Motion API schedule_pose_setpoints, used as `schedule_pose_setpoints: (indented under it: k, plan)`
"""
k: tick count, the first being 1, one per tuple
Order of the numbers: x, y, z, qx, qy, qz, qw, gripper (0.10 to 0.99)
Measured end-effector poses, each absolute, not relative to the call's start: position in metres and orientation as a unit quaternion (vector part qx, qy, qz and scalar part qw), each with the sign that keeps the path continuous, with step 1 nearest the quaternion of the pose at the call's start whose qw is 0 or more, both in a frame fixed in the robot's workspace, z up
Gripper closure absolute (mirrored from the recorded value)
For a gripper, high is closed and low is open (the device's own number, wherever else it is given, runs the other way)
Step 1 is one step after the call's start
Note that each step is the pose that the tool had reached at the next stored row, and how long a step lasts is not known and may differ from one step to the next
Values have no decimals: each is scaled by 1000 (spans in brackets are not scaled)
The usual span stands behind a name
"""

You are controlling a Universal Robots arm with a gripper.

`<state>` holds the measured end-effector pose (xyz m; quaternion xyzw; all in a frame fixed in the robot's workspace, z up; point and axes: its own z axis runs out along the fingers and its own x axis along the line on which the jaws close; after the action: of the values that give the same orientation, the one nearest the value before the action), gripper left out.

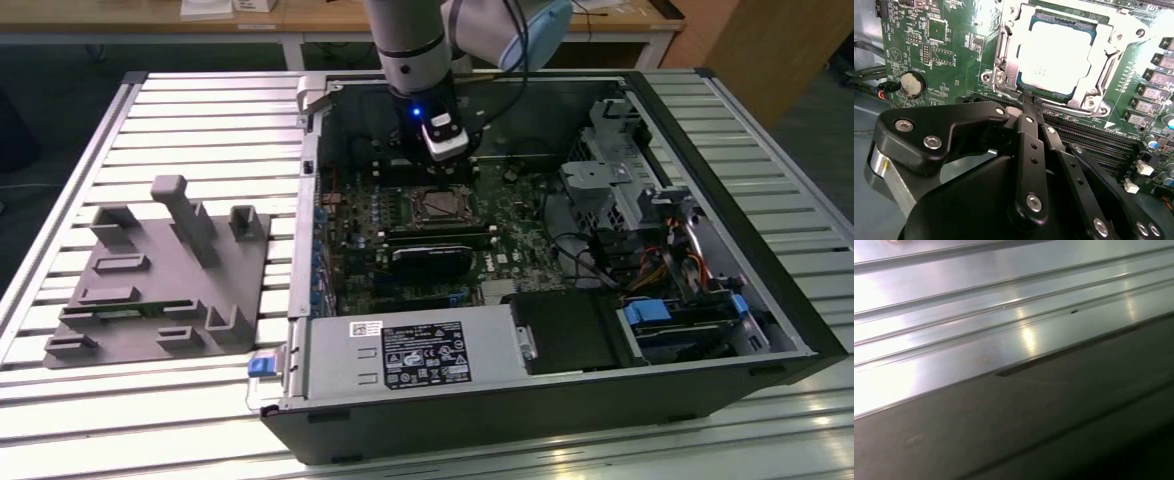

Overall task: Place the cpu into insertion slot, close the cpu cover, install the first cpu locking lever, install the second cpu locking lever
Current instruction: 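Install the first cpu locking lever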

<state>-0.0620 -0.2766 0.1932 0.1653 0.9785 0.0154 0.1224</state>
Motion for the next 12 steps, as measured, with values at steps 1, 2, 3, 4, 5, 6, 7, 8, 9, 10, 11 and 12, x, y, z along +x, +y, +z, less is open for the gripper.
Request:
schedule_pose_setpoints:
  k: [1,2,3,4,5,6,7,8,9,10,11,12]
  plan:
    - [-62,-277,193,166,978,15,122,980]
    - [-62,-277,193,166,978,15,122,980]
    - [-62,-277,193,166,978,15,122,980]
    - [-62,-277,193,166,978,15,122,980]
    - [-61,-277,193,166,978,15,122,980]
    - [-61,-277,193,166,978,15,122,980]
    - [-61,-277,192,166,978,15,122,980]
    - [-61,-277,192,166,978,15,122,980]
    - [-61,-277,192,166,978,15,122,980]
    - [-61,-277,192,166,978,16,122,980]
    - [-61,-277,193,166,978,16,122,980]
    - [-61,-277,194,166,978,16,123,980]
